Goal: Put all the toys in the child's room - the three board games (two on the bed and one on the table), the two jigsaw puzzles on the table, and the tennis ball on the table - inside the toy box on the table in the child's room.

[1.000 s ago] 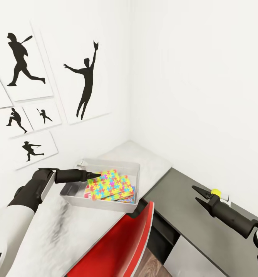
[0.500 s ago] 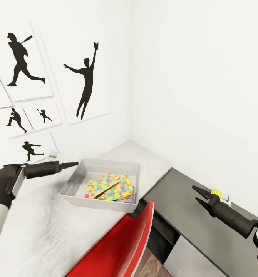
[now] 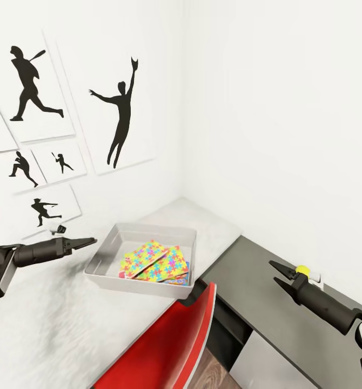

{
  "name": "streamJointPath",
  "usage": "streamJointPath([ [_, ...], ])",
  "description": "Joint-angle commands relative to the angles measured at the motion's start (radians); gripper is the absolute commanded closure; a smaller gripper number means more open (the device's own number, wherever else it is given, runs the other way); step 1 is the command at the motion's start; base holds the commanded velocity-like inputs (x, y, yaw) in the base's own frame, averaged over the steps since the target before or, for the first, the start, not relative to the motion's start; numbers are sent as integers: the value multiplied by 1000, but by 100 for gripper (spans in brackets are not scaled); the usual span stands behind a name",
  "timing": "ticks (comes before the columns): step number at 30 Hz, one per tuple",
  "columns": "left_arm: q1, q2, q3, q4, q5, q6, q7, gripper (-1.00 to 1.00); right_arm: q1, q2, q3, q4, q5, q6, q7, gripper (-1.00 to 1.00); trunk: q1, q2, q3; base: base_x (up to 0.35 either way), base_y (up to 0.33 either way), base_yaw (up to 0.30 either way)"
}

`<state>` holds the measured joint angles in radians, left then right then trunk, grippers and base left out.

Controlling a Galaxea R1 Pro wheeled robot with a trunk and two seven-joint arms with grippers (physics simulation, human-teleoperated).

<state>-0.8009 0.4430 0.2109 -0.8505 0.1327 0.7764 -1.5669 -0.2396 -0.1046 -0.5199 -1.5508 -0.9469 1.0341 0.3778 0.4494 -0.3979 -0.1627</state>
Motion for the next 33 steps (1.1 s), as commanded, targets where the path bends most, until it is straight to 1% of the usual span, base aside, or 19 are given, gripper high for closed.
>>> streamJointPath([
  [1, 0, 1, 0, 0, 0, 11, -4, -100, -1, 0, -2, 0, 10, 4, 10, -100, 1, -2, -2, 0, 0, 0],
  [7, 3, 1, 1, 1, 2, 11, -4, -100, -1, 3, -2, 0, 10, 3, 9, -100, 1, -2, 4, 0, 0, -22],
  [14, 3, 1, 1, 1, 3, 11, -4, -100, -1, 0, -3, 0, 10, 3, 10, -100, 1, -2, 15, 0, 0, -58],
  [25, 4, 2, 2, 1, 3, 11, -4, -100, -1, 5, -3, 0, 10, 3, 10, -100, 1, -2, 32, 0, -4, -63],
  [28, 5, 2, 2, 1, 3, 11, -4, -100, -1, 6, -3, 1, 10, 0, 10, -100, 1, -2, 36, 0, -162, -70],
  [33, 5, 2, 11, 1, 4, 10, -4, -100, -1, 4, -2, 1, 10, -25, 10, -100, 1, -2, 44, 0, -260, -109],
])
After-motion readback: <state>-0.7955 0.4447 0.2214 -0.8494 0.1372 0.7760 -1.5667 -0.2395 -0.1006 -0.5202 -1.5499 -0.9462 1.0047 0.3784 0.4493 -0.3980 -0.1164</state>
